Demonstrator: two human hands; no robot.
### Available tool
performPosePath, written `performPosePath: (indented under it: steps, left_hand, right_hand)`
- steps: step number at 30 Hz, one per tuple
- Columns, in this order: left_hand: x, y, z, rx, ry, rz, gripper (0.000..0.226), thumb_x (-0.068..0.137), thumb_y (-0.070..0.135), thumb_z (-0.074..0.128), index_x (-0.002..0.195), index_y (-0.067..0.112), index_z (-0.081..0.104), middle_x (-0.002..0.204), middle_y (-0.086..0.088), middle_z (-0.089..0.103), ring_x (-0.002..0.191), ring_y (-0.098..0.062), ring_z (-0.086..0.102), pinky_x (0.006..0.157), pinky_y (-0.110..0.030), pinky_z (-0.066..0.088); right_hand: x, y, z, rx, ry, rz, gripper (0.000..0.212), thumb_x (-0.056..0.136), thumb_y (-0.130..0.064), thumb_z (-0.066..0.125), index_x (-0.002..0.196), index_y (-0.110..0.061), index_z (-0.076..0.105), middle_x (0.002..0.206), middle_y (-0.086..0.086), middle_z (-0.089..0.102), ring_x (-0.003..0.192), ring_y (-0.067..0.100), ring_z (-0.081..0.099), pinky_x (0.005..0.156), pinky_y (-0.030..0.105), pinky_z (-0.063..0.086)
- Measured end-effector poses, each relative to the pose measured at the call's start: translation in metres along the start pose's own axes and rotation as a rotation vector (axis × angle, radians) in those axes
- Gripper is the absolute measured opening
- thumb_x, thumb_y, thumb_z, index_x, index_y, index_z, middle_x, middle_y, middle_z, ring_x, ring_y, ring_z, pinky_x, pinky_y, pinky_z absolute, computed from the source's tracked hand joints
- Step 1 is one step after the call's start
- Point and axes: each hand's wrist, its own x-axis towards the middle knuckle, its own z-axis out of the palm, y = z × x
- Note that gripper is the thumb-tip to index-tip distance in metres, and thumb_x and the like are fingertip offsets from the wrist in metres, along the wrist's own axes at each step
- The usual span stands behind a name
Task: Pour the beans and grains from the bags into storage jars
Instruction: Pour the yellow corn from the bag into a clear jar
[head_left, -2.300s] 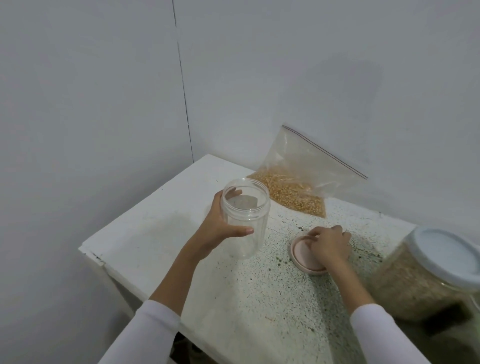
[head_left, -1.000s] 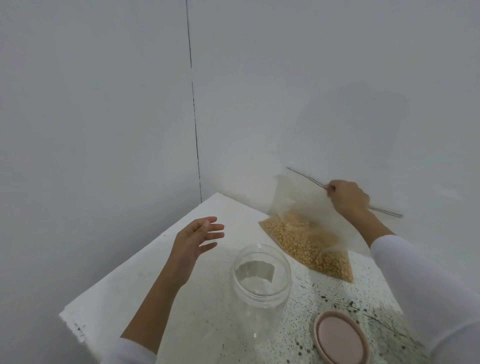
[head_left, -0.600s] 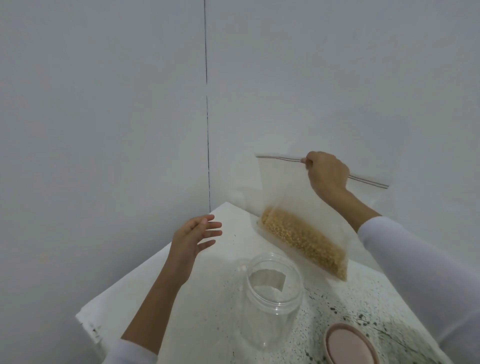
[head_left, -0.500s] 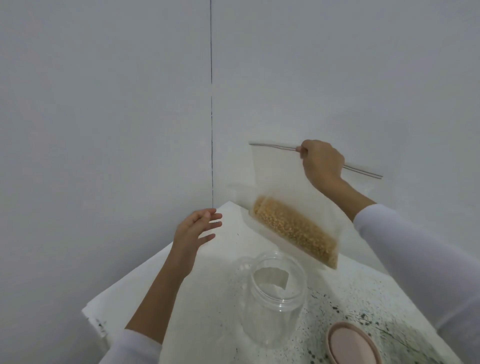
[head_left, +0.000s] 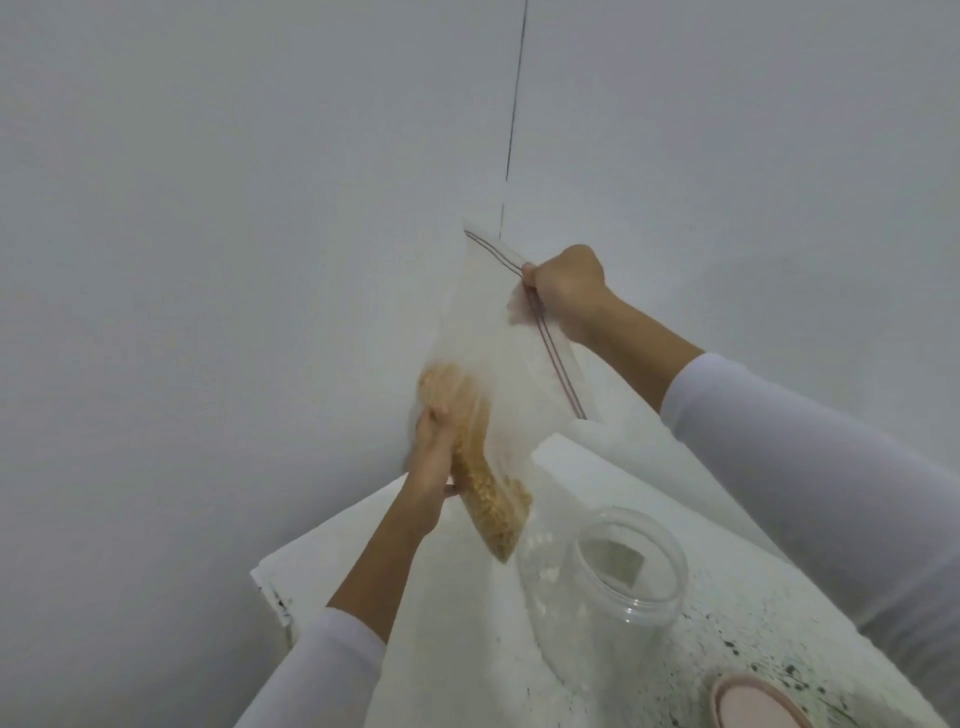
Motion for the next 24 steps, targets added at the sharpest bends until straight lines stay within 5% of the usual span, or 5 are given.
performPosePath:
  steps: [3,7,9,14,24]
  left_hand:
    - [0.012,-0.014,-0.021,-0.001,0.059,-0.053,0.08,0.082,0.074,0.042,0.145,0.025,0.031,0.145,-0.011,0.042,0.124,-0.031,0.048,0.104,-0.049,0.042]
    - [-0.016,-0.024,-0.03,0.035,0.018,-0.096,0.019,0.103,0.015,0.036,0.112,0.007,0.051,0.088,-0.006,0.058,0.084,-0.015,0.054,0.053,-0.008,0.047]
    - [-0.027,-0.039,-0.029,0.108,-0.036,-0.095,0.025,0.102,0.005,0.038,0.123,0.0,0.05,0.099,-0.008,0.061,0.079,-0.009,0.056,0.051,-0.009,0.047]
    - [-0.028,-0.043,-0.033,0.319,-0.11,-0.072,0.025,0.103,0.029,0.037,0.11,0.022,0.06,0.115,0.001,0.06,0.093,-0.012,0.058,0.078,-0.025,0.051]
    - [-0.02,0.059,-0.003,0.345,-0.048,0.224,0.035,0.094,0.042,0.053,0.095,0.007,0.057,0.082,0.0,0.061,0.069,-0.013,0.055,0.058,-0.023,0.046]
  right_hand:
    - [-0.029,-0.011,0.015,0.062,-0.144,0.061,0.019,0.086,0.0,0.056,0.1,0.012,0.056,0.095,0.025,0.064,0.085,0.038,0.067,0.074,0.053,0.057]
    - [-0.049,-0.013,0.021,0.078,-0.283,0.178,0.011,0.091,0.01,0.043,0.085,0.004,0.05,0.072,0.017,0.057,0.051,0.024,0.061,0.041,0.03,0.054]
    - [-0.057,-0.003,0.022,0.059,-0.287,0.207,0.009,0.09,0.01,0.044,0.091,0.006,0.052,0.069,0.016,0.057,0.041,0.02,0.059,0.035,0.026,0.05]
    - [-0.071,0.046,0.027,-0.013,-0.246,0.245,0.006,0.084,0.009,0.055,0.089,0.007,0.056,0.075,0.02,0.06,0.048,0.025,0.06,0.042,0.028,0.053]
    - [-0.076,0.065,0.015,0.123,-0.267,0.32,0.021,0.079,-0.002,0.071,0.097,0.009,0.065,0.081,0.018,0.064,0.064,0.024,0.062,0.058,0.028,0.055]
